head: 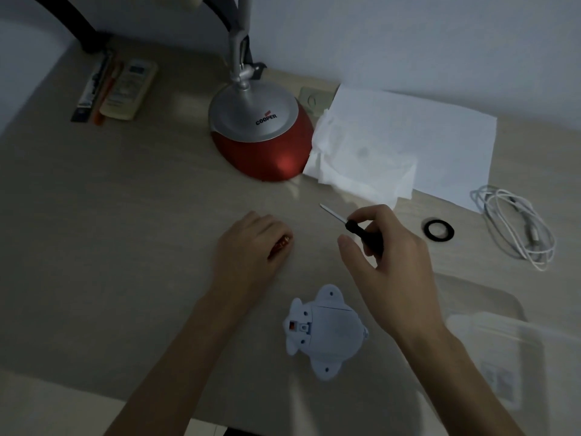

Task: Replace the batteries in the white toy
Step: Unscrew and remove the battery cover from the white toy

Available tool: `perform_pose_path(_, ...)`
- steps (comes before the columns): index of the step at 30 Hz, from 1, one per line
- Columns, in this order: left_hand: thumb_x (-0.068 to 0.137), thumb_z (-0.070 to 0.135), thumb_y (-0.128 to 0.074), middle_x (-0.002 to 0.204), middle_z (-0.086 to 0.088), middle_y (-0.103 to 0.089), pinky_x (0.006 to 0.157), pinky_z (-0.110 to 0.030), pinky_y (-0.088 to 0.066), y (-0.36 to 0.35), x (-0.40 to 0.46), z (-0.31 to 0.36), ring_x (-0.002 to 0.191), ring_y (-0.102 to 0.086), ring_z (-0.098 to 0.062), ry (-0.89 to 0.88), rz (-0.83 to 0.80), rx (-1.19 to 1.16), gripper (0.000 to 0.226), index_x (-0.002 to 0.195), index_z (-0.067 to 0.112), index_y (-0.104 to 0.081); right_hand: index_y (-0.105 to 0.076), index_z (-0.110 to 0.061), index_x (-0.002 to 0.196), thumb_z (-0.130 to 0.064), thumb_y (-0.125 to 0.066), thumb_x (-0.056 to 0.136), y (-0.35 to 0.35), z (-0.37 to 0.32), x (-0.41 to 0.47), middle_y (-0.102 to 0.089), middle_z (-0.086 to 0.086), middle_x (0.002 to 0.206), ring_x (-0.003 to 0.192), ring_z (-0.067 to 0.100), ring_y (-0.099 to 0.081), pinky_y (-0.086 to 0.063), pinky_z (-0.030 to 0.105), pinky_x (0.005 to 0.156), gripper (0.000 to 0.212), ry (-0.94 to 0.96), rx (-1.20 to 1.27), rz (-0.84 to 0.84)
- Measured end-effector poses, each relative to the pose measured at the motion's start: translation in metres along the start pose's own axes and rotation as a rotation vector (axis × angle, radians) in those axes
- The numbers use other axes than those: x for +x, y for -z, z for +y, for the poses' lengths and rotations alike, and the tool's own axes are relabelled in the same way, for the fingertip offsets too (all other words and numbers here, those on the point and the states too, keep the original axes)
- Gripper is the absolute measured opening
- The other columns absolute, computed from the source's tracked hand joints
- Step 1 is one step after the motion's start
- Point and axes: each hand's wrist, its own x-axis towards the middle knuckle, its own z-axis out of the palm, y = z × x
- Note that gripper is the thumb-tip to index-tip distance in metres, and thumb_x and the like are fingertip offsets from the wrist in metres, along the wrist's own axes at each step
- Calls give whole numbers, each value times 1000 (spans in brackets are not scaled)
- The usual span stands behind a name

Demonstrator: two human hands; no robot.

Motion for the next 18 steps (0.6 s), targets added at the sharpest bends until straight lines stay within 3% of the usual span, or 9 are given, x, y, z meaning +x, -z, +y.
perform_pose_path(12, 91, 34, -64, 110, 6, -62, 88, -44, -44, -3, 4, -9, 108, -51, -22, 11, -37, -128, 19, 106, 26, -73, -62, -28, 109, -39, -60, 90, -3, 0, -6, -56, -16, 75, 74, 1, -56, -37, 22, 62, 22, -5, -5, -15)
perform_pose_path(18, 90, 30, -69, 121, 8, -61, 95, -35, -35, 0, 4, -7, 119, -48, -21, 60, -101, -122, 31, 121, 28, -67, -61, -29, 109, -40, -60, 89, -4, 1, -5, -56, -19, 76, 76, -3, -56, -34, 16, 63, 22, -11, -16, -30)
